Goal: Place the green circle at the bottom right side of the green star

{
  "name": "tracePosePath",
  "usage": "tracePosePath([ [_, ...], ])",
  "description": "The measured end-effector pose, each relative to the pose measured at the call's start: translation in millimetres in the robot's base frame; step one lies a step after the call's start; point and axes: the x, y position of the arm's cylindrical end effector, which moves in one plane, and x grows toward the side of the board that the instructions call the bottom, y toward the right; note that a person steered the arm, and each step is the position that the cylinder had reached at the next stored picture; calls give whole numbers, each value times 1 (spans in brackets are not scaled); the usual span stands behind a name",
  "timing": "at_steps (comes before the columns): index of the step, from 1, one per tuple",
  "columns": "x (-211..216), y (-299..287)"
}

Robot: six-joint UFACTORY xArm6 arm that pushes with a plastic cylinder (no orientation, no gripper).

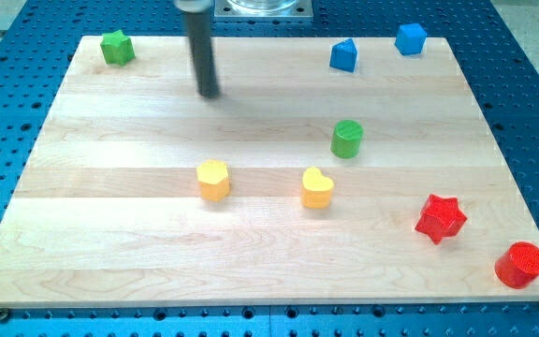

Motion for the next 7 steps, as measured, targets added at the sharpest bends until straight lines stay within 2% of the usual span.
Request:
tracePosePath([
  [2, 89, 204],
  [4, 111, 363],
  [5, 142, 342],
  [7, 99, 198],
])
